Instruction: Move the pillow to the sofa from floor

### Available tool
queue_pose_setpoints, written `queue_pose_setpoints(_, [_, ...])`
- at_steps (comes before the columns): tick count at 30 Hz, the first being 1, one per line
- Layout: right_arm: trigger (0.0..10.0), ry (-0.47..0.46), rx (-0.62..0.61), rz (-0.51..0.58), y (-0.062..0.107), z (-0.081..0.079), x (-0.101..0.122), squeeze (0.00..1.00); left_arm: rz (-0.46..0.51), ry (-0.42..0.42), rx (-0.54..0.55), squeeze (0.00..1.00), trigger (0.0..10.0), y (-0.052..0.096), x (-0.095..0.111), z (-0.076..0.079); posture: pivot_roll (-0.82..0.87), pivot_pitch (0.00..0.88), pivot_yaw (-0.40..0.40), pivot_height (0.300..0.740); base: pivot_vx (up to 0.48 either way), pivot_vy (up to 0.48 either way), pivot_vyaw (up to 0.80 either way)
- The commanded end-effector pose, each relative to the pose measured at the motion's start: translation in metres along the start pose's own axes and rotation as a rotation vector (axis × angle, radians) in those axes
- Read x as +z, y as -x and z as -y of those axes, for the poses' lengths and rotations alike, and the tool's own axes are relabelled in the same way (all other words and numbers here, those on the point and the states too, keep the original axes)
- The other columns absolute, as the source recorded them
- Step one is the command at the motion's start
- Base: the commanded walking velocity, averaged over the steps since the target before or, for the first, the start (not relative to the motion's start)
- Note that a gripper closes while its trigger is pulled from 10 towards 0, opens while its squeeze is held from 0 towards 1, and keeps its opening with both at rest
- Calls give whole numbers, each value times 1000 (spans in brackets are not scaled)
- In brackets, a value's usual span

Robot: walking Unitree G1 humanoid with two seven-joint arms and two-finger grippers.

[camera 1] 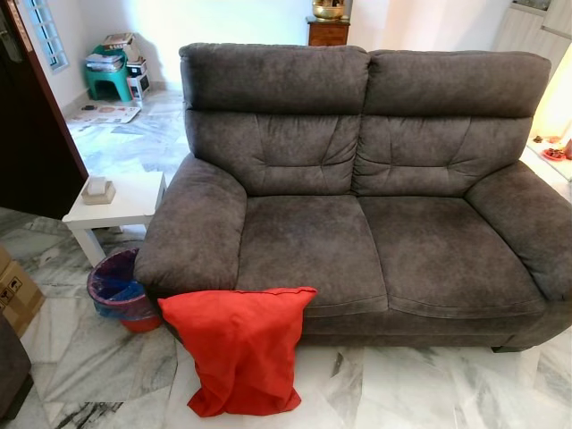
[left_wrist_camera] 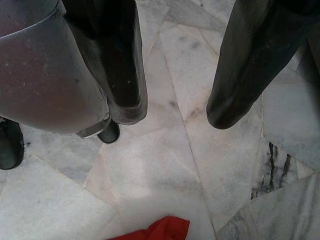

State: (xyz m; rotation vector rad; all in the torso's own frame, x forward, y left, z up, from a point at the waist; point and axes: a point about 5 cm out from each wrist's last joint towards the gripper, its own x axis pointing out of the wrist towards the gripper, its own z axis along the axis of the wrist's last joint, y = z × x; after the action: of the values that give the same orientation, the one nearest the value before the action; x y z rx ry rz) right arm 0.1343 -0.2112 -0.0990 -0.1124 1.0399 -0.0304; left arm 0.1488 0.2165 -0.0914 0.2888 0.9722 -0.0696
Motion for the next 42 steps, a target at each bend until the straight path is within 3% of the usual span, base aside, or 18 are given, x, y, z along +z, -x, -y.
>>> queue_pose_setpoints(1, [10000, -558, -56, 33, -2, 15, 11, 0, -60, 164, -22, 0, 10000, -6, 16, -12, -53, 0, 41, 740, 0, 0, 0])
queue_pose_setpoints(6, [10000, -559, -58, 33, -2, 15, 12, 0, -59, 165, -21, 0, 10000, -6, 16, -12, -54, 0, 42, 740, 0, 0, 0])
queue_pose_setpoints(7, [10000, -572, -63, 75, -4, 14, 22, 0, -41, 138, -22, 0, 10000, -8, 26, -15, -136, 0, 80, 740, 0, 0, 0])
queue_pose_setpoints(9, [10000, -597, -75, 120, -5, 15, 32, 0, -18, 95, -22, 0, 10000, -10, 41, -19, -142, 0, 88, 740, 0, 0, 0])
queue_pose_setpoints(18, [10000, -606, -76, 89, -3, 13, 21, 0, -18, 88, -39, 0, 10000, -10, 39, -18, -128, 0, 77, 740, 0, 0, 0])
queue_pose_setpoints(23, [10000, -489, -68, 116, -3, 17, 25, 0, -16, 104, -42, 0, 10000, -10, 37, -14, -92, 0, 27, 740, 0, 0, 0])
queue_pose_setpoints(24, [10000, -384, -54, 127, -3, 18, 28, 0, -13, 45, -53, 0, 10000, -10, 38, -12, -81, 0, 6, 740, 0, 0, 0])
queue_pose_setpoints(28, [10000, -292, -18, 165, -3, 19, 36, 0, 0, -20, -69, 0, 10000, -10, 40, -8, -91, 0, -10, 740, 0, 0, 0])
queue_pose_setpoints(31, [10000, -212, 27, 228, -3, 17, 51, 0, 44, -170, -75, 0, 10000, -11, 48, -4, -82, 0, -27, 740, 0, 0, 0])
queue_pose_setpoints(35, [10000, -172, 65, 272, -4, 12, 62, 0, 83, -113, -41, 0, 10000, -11, 50, -4, -76, 0, -32, 740, 0, 0, 0])
queue_pose_setpoints(37, [10000, -135, 100, 356, -2, 7, 79, 0, 166, -67, 29, 0, 10000, -9, 54, -7, -58, 0, -37, 740, 0, 0, 0])
queue_pose_setpoints(41, [10000, -163, 110, 483, 2, 10, 100, 0, 486, -50, 100, 0, 10000, 0, 95, -4, -55, 0, -23, 740, 0, 0, 0])
queue_pose_setpoints(42, [10000, -170, 106, 605, 8, 16, 119, 0, 626, -27, 148, 0, 10000, 9, 106, -8, -62, 0, -12, 740, 0, 0, 0])
